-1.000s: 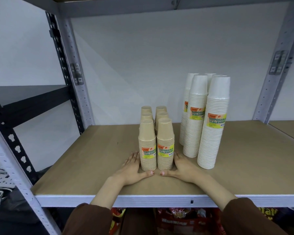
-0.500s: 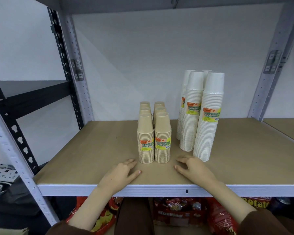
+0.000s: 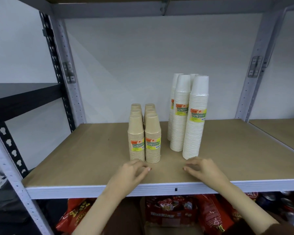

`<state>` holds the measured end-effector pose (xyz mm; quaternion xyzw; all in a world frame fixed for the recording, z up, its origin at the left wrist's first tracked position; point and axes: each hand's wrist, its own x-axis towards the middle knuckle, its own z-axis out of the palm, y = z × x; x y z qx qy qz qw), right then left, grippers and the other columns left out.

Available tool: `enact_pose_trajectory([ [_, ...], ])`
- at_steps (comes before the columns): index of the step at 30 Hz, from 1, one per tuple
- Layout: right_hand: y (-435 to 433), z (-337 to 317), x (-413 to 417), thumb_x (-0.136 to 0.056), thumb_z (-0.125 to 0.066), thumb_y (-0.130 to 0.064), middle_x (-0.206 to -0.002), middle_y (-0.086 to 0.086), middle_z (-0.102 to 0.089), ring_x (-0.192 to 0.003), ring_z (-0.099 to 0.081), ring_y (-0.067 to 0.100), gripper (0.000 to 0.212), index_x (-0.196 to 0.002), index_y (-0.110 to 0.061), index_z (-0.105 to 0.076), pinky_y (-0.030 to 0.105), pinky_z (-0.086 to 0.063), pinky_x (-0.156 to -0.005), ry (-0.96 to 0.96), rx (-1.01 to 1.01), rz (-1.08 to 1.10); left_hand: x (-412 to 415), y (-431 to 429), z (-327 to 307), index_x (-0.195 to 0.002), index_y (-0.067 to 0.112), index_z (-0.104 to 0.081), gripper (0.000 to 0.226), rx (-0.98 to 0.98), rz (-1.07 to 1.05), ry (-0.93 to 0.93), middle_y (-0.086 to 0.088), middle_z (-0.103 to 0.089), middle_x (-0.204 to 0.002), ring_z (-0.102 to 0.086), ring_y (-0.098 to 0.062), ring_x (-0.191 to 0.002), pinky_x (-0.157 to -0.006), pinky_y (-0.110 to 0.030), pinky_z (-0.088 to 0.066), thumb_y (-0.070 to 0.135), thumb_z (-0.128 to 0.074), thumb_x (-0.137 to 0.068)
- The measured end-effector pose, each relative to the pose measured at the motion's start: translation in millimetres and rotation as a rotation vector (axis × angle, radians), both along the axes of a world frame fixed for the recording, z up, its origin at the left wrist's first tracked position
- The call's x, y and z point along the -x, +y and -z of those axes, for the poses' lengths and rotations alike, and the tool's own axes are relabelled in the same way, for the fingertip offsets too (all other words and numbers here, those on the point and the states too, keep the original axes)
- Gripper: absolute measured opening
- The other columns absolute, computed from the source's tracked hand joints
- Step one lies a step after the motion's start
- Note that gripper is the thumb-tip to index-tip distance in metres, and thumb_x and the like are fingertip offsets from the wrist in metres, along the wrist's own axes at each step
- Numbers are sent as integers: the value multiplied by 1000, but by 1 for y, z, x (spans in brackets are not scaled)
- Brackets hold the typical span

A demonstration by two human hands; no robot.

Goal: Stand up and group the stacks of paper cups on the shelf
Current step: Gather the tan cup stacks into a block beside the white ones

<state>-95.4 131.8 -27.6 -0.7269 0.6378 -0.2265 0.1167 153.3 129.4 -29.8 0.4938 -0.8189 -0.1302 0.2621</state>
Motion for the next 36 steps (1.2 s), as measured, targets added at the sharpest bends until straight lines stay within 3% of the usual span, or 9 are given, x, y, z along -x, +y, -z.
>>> enact_pose_trajectory([
  [2,4,-1,12,-86,-59,-31,-116,1,-67,-106,-60,15,30,-111,-16,-66,22,-43,-87,2,-29,32,25,0,1,-120,15,-58,38,-97,86,-32,2,-60,-125,-53,-11,-115,-97,-19,-36,39,-43,-93],
  [5,6,1,26,-86,-59,-31,-116,0,-68,-104,-60,14,30,-111,-17,-66,18,-40,-82,7,-39,61,61,-2,8,-137,13,-39,47,-180,149,-102,-2,-42,-145,-37,-14,-133,-109,-21,-25,36,-37,-96],
  [9,-1,6,39,-83,-60,-39,-131,4,-57,-117,-54,19,52,-126,-10,-53,24,-40,-95,4,-73,122,97,-13,15,-146,7,-8,61,-297,144,-175,-9,-7,-158,-5,-17,-146,-118,-26,-6,36,-31,-98],
  [13,-15,8,51,-80,-60,-48,-150,11,-32,-135,-35,23,81,-141,-6,-27,29,-29,-110,2,-191,115,118,-29,17,-145,2,6,74,-339,77,-179,-13,8,-157,8,-22,-146,-119,-32,0,42,-32,-96],
  [16,-28,5,56,-81,-57,-50,-156,13,-12,-143,-18,22,91,-145,-4,-10,28,-18,-115,21,-262,88,126,-45,19,-144,0,7,81,-300,-13,-186,-16,9,-156,6,-24,-146,-120,-37,-2,47,-34,-94],
  [20,-47,1,59,-81,-59,-49,-157,13,-2,-145,-9,22,99,-144,-3,0,27,-13,-116,18,-304,59,132,-59,16,-144,0,9,96,-336,-71,-82,-17,10,-156,5,-25,-146,-120,-38,-5,55,-44,-87],
  [24,-63,-2,62,-62,-62,-68,-157,12,-2,-145,-10,23,122,-145,-5,2,30,-14,-117,28,-317,20,135,-69,13,-143,-1,13,109,-400,-87,-6,-17,13,-155,9,-26,-146,-120,-36,-2,55,-56,-80],
  [28,-83,6,70,-24,-39,-97,-157,10,-6,-144,-12,22,156,-146,-9,0,32,-15,-119,60,-281,4,135,-78,11,-142,-2,14,112,-423,-92,-4,-18,13,-155,8,-27,-146,-121,-36,-3,52,-60,-78],
  [36,-96,7,73,-14,-29,-100,-156,9,-15,-142,-19,21,159,-146,-14,-7,28,-16,-116,104,-273,-112,138,-87,14,-143,-3,11,113,-387,-96,-9,-19,8,-156,4,-27,-146,-120,-34,-5,51,-62,-77],
])
